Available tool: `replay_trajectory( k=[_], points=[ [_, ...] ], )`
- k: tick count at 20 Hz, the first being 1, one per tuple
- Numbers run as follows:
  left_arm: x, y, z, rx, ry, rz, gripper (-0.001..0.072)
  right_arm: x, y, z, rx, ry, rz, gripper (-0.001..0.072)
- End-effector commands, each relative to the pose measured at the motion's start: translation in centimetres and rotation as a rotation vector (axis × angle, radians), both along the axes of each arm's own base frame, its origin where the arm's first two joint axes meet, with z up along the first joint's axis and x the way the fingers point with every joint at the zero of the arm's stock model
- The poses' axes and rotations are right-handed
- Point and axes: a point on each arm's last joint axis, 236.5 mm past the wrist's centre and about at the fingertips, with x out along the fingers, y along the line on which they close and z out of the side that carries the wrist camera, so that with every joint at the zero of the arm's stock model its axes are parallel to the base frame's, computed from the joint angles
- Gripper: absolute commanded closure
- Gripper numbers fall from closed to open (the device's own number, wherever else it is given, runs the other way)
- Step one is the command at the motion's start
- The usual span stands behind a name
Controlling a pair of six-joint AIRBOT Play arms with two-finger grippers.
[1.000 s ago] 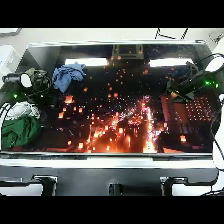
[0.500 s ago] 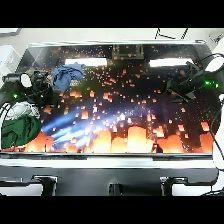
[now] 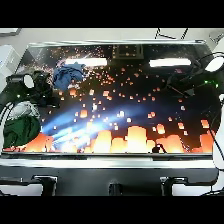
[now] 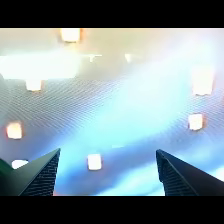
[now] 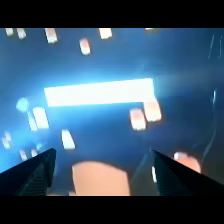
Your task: Fold the clothes and pants, and hang the long-sleeved shirts on hangers.
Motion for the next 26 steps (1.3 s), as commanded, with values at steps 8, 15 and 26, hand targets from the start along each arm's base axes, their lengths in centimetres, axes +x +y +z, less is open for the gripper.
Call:
replay_trajectory(
  k=[8,15,26],
  points=[
    [8.2,-2.2,-3.2,-0.220,-0.229,0.503,-0.0005,5.6,-1.8,1.9,-0.048,-0.246,-0.087,0.0039],
    [18.1,0.7,0.4,-0.487,-0.600,0.792,-0.0005,5.5,-2.1,1.1,-0.067,-0.223,-0.082,0.0039],
    [23.4,2.5,-4.8,-0.655,-0.645,1.006,-0.0002,5.2,-1.9,0.9,-0.062,-0.210,-0.078,0.0039]
  ],
)
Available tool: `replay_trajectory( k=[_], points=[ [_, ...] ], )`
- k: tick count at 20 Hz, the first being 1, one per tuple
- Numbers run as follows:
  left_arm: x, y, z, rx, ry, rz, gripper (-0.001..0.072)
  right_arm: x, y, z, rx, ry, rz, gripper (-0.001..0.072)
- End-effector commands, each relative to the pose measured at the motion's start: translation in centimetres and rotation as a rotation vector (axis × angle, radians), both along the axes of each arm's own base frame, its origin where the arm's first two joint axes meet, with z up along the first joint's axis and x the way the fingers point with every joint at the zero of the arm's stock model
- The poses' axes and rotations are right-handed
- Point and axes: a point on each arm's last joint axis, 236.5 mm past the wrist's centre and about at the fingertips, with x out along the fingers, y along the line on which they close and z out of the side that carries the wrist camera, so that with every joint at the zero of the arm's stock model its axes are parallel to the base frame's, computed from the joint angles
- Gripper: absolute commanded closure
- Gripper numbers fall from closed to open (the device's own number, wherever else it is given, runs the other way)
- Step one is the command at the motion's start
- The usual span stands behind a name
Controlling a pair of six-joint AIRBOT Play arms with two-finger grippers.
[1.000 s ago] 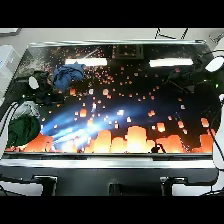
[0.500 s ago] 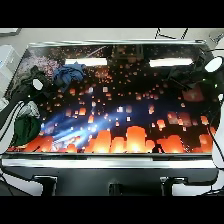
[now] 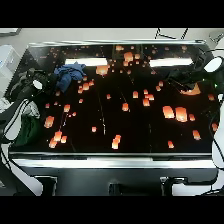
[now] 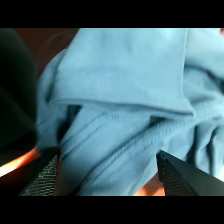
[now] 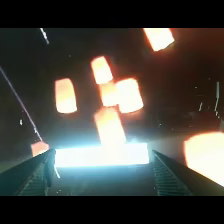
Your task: Fold the clothes and pants, and hang the long-sleeved shirts on hangers.
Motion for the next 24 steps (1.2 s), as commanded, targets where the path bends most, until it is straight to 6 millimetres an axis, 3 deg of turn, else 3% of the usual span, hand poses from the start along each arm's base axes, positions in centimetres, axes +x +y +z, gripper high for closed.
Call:
replay_trajectory(
  k=[1,3,4,5,6,8,9,11,13,15,16,18,20,22,24],
  points=[
    [1.5,-0.9,-0.5,-0.050,-0.060,0.049,0.0063,-0.5,0.3,-0.2,0.011,0.026,0.007,0.0039],
    [1.0,-2.6,-0.6,-0.091,-0.028,0.027,0.0588,-1.3,0.6,-0.5,0.015,0.059,0.021,0.0039],
    [0.3,-4.2,-0.6,-0.120,0.006,-0.008,0.0681,-1.6,0.6,-0.6,0.015,0.072,0.027,0.0039],
    [-0.1,-5.4,0.3,-0.100,0.009,-0.072,0.0682,-2.0,0.7,-0.5,0.015,0.081,0.033,0.0039],
    [-0.2,-6.7,2.8,-0.016,-0.034,-0.173,0.0683,-2.3,0.7,-0.2,0.007,0.089,0.048,0.0039],
    [-0.8,-9.2,11.2,0.205,-0.202,-0.382,0.0683,-3.1,0.4,2.2,-0.038,0.065,0.085,0.0039],
    [-2.0,-10.9,16.2,0.310,-0.291,-0.484,0.0683,-3.2,0.0,4.0,-0.064,0.028,0.083,0.0039],
    [-6.8,-15.0,27.3,0.448,-0.472,-0.632,0.0683,-3.5,-0.6,8.9,-0.117,-0.095,0.063,0.0039],
    [-13.1,-19.1,36.3,0.507,-0.636,-0.723,0.0683,-4.4,-0.8,14.4,-0.149,-0.240,0.039,0.0039],
    [-19.5,-23.2,42.7,0.500,-0.785,-0.794,0.0683,-6.2,-0.6,19.4,-0.173,-0.370,0.022,0.0039],
    [-22.2,-25.1,44.6,0.486,-0.842,-0.834,0.0683,-7.2,-0.7,21.4,-0.189,-0.420,0.013,0.0039],
    [-26.2,-29.1,45.7,0.459,-0.899,-0.930,0.0683,-9.4,-0.8,24.5,-0.222,-0.492,-0.001,0.0039],
    [-28.3,-33.1,42.9,0.399,-0.854,-1.038,0.0682,-11.5,-0.9,26.3,-0.250,-0.524,-0.007,0.0040],
    [-29.3,-36.9,36.6,0.365,-0.739,-1.152,0.0682,-12.9,-1.0,26.0,-0.265,-0.489,0.000,0.0040],
    [-30.1,-39.8,27.5,0.287,-0.517,-1.222,0.0682,-13.9,-0.8,23.8,-0.261,-0.390,0.024,0.0040]
  ],
)
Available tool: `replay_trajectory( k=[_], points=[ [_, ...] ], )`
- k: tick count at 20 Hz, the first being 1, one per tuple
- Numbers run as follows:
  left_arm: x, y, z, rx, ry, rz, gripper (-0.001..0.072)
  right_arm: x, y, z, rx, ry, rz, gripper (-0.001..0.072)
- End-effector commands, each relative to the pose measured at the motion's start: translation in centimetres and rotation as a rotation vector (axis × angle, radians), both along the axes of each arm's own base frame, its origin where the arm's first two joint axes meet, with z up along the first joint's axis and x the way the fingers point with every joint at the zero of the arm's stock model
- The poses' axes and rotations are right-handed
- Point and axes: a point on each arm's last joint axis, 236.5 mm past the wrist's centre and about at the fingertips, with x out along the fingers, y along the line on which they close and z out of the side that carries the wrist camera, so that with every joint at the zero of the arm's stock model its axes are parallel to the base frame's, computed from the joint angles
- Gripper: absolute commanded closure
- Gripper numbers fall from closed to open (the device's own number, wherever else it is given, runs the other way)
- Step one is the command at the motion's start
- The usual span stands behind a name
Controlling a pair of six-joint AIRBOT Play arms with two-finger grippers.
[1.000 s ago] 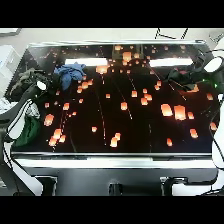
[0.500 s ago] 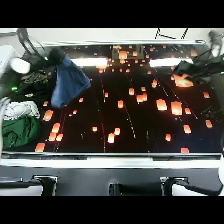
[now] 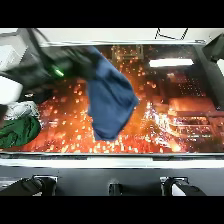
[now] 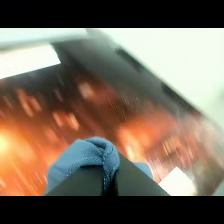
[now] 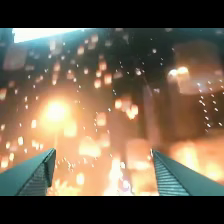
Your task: Fold the clothes and pants, and hang the long-sleeved shirts on hangers.
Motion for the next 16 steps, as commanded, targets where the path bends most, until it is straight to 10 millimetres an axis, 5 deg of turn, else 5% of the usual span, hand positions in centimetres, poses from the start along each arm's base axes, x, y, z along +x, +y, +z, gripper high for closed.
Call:
replay_trajectory(
  k=[1,3,4,5,8,11,14,16],
  points=[
    [-3.6,-5.1,-13.3,0.106,0.314,-0.073,0.0682,-2.4,0.1,-2.4,-0.014,0.131,0.010,0.0040],
    [-5.1,-6.6,-22.1,0.180,0.528,-0.054,0.0609,-2.4,0.1,-5.6,0.010,0.258,0.012,0.0040],
    [-6.0,-7.1,-24.9,0.215,0.617,-0.071,0.0229,-2.1,0.1,-7.2,0.019,0.317,0.015,0.0040],
    [-6.7,-7.1,-26.1,0.233,0.692,-0.089,0.0002,-1.8,0.1,-9.0,0.026,0.380,0.020,0.0040],
    [-4.6,-3.1,-24.6,0.306,0.691,-0.114,-0.0008,-0.7,0.2,-14.8,0.062,0.560,0.039,0.0038],
    [-3.1,5.4,-24.7,0.413,0.792,-0.052,-0.0007,-1.0,1.5,-22.3,0.136,0.762,0.090,0.0017],
    [-7.6,11.3,-28.9,0.519,1.019,-0.097,-0.0007,-2.7,3.7,-29.6,0.236,0.938,0.158,0.0009],
    [-10.8,11.4,-32.2,0.498,1.122,-0.109,-0.0007,-3.5,5.8,-32.8,0.331,0.992,0.209,0.0008]
  ],
)
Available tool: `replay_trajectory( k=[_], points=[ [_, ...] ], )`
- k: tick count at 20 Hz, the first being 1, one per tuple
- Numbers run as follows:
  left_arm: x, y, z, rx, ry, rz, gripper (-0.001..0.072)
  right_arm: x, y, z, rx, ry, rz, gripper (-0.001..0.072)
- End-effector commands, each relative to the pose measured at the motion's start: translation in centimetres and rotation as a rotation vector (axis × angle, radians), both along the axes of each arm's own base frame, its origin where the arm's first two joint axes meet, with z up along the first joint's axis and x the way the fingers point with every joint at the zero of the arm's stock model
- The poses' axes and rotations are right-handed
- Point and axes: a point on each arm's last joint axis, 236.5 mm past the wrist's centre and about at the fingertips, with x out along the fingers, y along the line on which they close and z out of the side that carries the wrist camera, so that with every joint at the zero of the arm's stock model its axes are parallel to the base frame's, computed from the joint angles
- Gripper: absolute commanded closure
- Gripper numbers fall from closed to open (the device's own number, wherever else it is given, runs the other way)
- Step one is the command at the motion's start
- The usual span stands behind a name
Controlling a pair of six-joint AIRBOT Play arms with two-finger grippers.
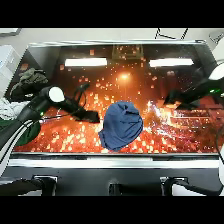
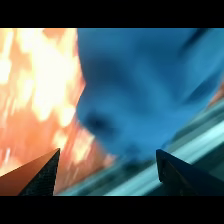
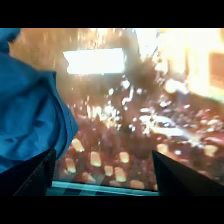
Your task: Fold the clothes and pants, and hang the long-sleeved shirts on hangers.
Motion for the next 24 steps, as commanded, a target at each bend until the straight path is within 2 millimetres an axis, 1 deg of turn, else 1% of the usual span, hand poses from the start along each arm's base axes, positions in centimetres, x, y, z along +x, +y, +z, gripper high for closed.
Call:
replay_trajectory(
  k=[1,2,3,4,6,8,10,11,12,13,14,17,18,19,20,21,22,23,24],
  points=[
    [-6.0,1.6,-4.4,-0.030,0.228,0.005,-0.0006,-1.8,3.7,-6.1,0.177,0.129,0.028,0.0008],
    [-6.9,0.0,-5.4,-0.097,0.250,0.043,-0.0006,-2.0,4.3,-7.0,0.209,0.139,0.027,0.0008],
    [-7.3,-1.4,-6.1,-0.150,0.254,0.081,-0.0006,-2.1,4.8,-7.8,0.231,0.147,0.024,0.0008],
    [-7.3,-2.6,-6.7,-0.190,0.246,0.122,-0.0006,-2.3,5.1,-8.5,0.249,0.156,0.015,0.0009],
    [-7.1,-4.5,-7.6,-0.223,0.227,0.177,-0.0005,-2.4,5.5,-9.4,0.268,0.173,-0.001,0.0011],
    [-6.8,-5.8,-8.3,-0.223,0.197,0.190,-0.0005,-2.4,6.1,-9.8,0.287,0.183,-0.007,0.0015],
    [-6.9,-6.7,-9.2,-0.211,0.181,0.196,-0.0003,-2.5,6.9,-10.2,0.295,0.178,0.007,0.0016],
    [-7.0,-6.9,-9.6,-0.201,0.189,0.215,0.0015,-2.7,7.7,-10.6,0.293,0.173,0.025,0.0016],
    [-7.1,-7.0,-9.9,-0.195,0.199,0.226,0.0229,-2.7,8.5,-11.0,0.287,0.165,0.040,0.0016],
    [-7.2,-7.0,-9.9,-0.194,0.201,0.223,0.0544,-2.7,9.2,-11.4,0.278,0.155,0.047,0.0018],
    [-7.2,-7.0,-9.8,-0.198,0.196,0.209,0.0680,-2.7,10.0,-11.9,0.269,0.144,0.057,0.0021],
    [-7.2,-7.2,-8.6,-0.220,0.165,0.167,0.0682,-2.9,12.5,-13.0,0.261,0.142,0.097,0.0043],
    [-6.9,-7.2,-8.0,-0.227,0.147,0.165,0.0683,-3.1,13.2,-13.3,0.261,0.149,0.109,0.0134],
    [-6.5,-7.2,-7.3,-0.235,0.123,0.161,0.0683,-3.2,13.7,-13.5,0.259,0.152,0.118,0.0394],
    [-5.9,-7.0,-6.3,-0.243,0.088,0.155,0.0683,-3.2,14.0,-13.3,0.261,0.149,0.122,0.0682],
    [-5.0,-6.9,-5.0,-0.253,0.041,0.145,0.0683,-3.0,14.3,-12.4,0.278,0.135,0.128,0.0674],
    [-3.6,-6.5,-2.9,-0.265,-0.032,0.135,0.0683,-2.3,14.2,-11.0,0.269,0.089,0.169,0.0674],
    [-1.7,-6.0,-0.2,-0.282,-0.123,0.132,0.0684,-1.2,13.8,-9.0,0.243,0.019,0.214,0.0674],
    [0.4,-5.3,3.2,-0.309,-0.219,0.141,0.0683,0.6,13.2,-5.8,0.202,-0.087,0.251,0.0674]
  ],
)
